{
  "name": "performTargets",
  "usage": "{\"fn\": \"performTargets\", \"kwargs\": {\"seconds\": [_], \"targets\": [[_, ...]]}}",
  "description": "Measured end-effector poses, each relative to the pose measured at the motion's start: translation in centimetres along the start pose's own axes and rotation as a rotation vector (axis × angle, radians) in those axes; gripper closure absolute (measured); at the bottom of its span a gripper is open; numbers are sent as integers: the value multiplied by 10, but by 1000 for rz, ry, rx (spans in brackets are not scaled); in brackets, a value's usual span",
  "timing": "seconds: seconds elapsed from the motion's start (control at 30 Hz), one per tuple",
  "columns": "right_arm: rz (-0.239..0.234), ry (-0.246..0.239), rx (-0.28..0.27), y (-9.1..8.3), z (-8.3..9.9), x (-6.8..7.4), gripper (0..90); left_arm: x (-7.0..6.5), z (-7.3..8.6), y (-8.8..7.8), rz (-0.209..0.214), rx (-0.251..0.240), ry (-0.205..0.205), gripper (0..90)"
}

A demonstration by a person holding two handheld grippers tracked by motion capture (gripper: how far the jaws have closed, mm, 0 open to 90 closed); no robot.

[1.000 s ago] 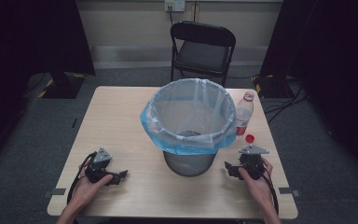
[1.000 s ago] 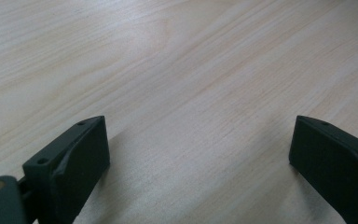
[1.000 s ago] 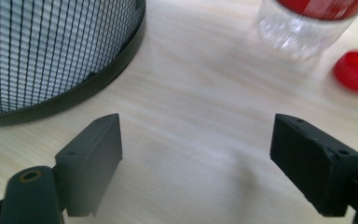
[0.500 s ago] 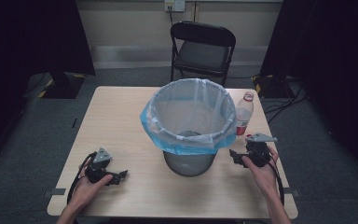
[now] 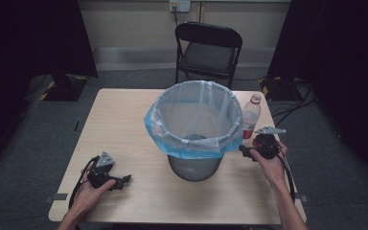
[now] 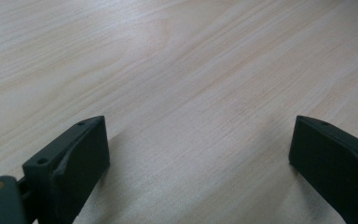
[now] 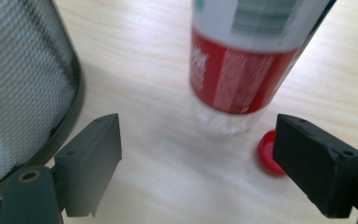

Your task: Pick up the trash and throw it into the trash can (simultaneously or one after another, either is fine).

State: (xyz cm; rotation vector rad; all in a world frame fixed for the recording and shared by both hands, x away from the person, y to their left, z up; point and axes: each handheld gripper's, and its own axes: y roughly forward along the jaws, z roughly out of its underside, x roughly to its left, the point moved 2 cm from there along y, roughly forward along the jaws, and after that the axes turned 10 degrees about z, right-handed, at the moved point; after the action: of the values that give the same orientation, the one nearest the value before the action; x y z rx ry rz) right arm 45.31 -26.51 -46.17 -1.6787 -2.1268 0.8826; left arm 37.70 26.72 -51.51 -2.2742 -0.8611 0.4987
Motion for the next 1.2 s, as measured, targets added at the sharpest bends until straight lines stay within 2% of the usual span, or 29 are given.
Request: {"fn": "performTargets", "kwargs": {"seconds": [0.07, 0.13, 0.17, 0.37, 0.6, 0.8, 0.87, 0.93, 1.07, 1.2], "targets": [[-7, 5, 15, 4, -4, -4, 149, 0, 0, 0, 0, 0, 0, 45], [-4, 10, 11, 8, -9, -7, 172, 0, 0, 0, 0, 0, 0, 45], [-18, 13, -3, 10, -14, -10, 206, 0, 0, 0, 0, 3, 1, 45], [-20, 27, -15, 21, -26, -17, 153, 0, 0, 0, 3, -1, -1, 45], [-11, 36, -16, 33, -31, -18, 147, 0, 0, 0, 6, -3, -3, 45], [19, 25, -54, 42, -32, -16, 164, 0, 0, 0, 7, -3, -3, 45], [26, 29, -83, 45, -34, -15, 179, 0, 0, 0, 8, -4, -4, 45], [20, 41, -81, 47, -36, -15, 181, 0, 0, 0, 8, -5, -4, 45], [31, 40, -79, 50, -40, -16, 263, 0, 0, 0, 8, -5, -4, 45], [29, 50, -62, 51, -42, -16, 269, 0, 0, 0, 10, -4, -1, 45]]}}
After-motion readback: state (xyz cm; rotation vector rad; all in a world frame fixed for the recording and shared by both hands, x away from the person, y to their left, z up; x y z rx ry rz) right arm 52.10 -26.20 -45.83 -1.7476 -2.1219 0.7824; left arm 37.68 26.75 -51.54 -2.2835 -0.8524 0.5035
